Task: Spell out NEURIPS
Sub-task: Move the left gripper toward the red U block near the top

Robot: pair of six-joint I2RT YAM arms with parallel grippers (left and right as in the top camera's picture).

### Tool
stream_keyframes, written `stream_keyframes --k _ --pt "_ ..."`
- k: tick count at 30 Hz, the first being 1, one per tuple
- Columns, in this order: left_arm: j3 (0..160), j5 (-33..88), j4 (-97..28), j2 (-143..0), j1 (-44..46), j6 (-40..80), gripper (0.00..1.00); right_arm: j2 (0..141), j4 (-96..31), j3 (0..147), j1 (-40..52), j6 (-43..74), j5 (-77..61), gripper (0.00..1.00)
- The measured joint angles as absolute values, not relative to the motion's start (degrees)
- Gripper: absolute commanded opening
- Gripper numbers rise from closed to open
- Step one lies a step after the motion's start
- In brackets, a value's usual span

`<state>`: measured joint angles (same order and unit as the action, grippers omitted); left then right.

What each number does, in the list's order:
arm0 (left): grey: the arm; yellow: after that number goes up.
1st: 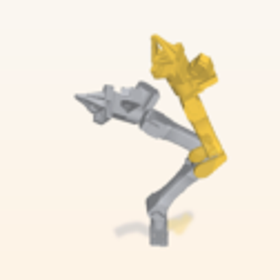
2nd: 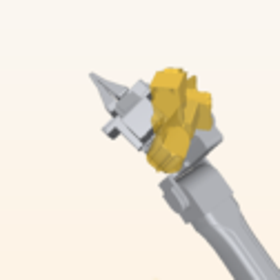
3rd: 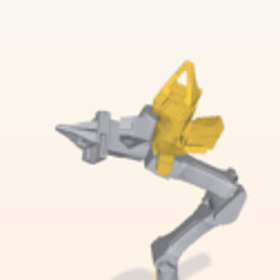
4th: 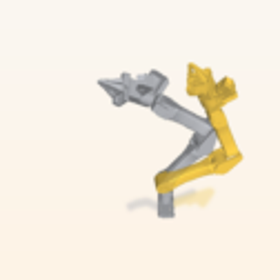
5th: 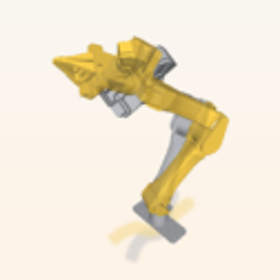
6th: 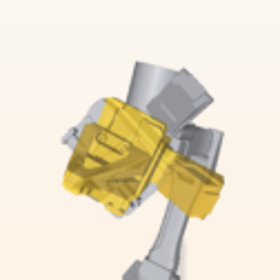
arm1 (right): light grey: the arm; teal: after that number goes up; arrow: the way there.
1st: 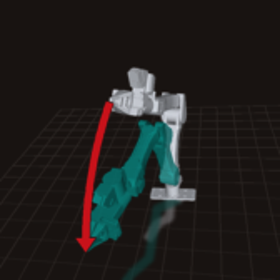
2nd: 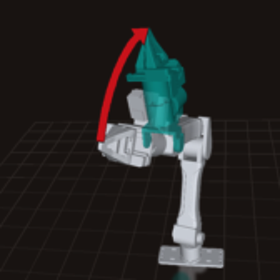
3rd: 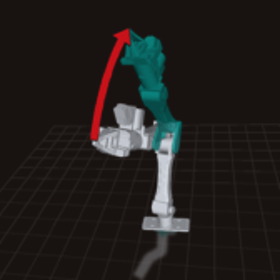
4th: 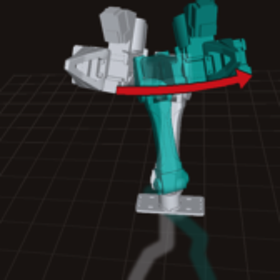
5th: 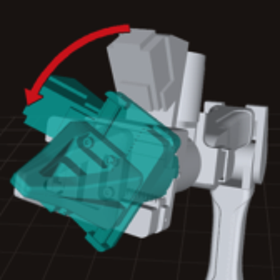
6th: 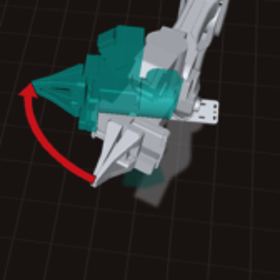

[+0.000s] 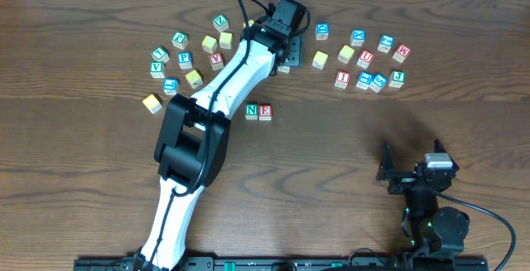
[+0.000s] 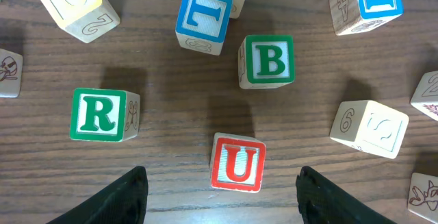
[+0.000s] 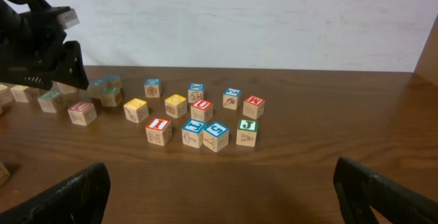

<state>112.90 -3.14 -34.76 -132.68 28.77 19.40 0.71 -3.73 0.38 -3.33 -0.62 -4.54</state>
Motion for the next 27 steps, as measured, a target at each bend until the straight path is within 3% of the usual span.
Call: stream_keyframes --k 24,27 --pt "109.0 -3.2 -29.5 -134.9 29.2 19.2 0.64 0.7 -3.7 0.4 -3.3 -0.6 -4.5 0.99" --pt "108.9 -3.1 -29.5 -136.8 29.4 19.2 0.55 0.7 -3.7 0.4 -3.3 -0.6 -4.5 0.99"
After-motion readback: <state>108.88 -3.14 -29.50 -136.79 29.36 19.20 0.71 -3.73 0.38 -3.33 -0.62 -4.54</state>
